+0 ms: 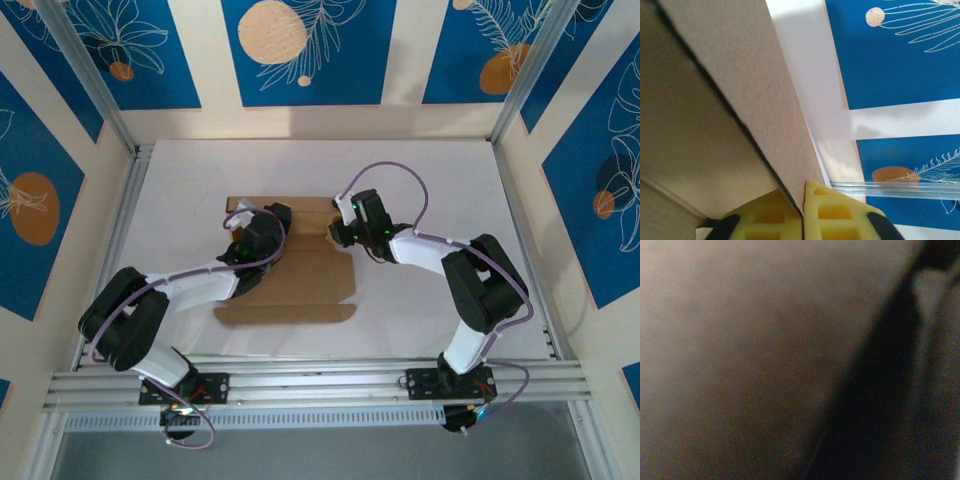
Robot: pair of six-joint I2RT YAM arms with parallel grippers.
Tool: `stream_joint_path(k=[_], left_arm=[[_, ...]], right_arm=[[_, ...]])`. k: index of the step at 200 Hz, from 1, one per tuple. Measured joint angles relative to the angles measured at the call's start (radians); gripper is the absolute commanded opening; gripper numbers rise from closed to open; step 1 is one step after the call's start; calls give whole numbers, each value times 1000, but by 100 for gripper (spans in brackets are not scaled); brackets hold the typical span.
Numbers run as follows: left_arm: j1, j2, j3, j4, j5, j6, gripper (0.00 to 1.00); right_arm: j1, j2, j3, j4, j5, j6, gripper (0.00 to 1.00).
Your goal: Fold the paper box
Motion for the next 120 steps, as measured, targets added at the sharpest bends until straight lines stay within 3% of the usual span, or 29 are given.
stream_joint_path(k=[11, 28, 59, 100, 120], left_arm=[[-1, 0, 0, 3, 35, 25, 42], [-1, -4, 0, 2, 93, 74, 48], [-1, -63, 50, -138, 222, 240, 51], [14, -87, 330, -435, 411, 554, 52], [70, -87, 433, -513, 494, 662, 52]], right_arm=[[1, 4, 10, -4, 18, -11, 21], [-8, 5, 27, -26, 25, -27, 19], [-46, 5, 56, -42, -3, -61, 19], [-108, 6, 116, -27, -103, -92, 19], [-132, 13, 145, -22, -138, -121, 19]])
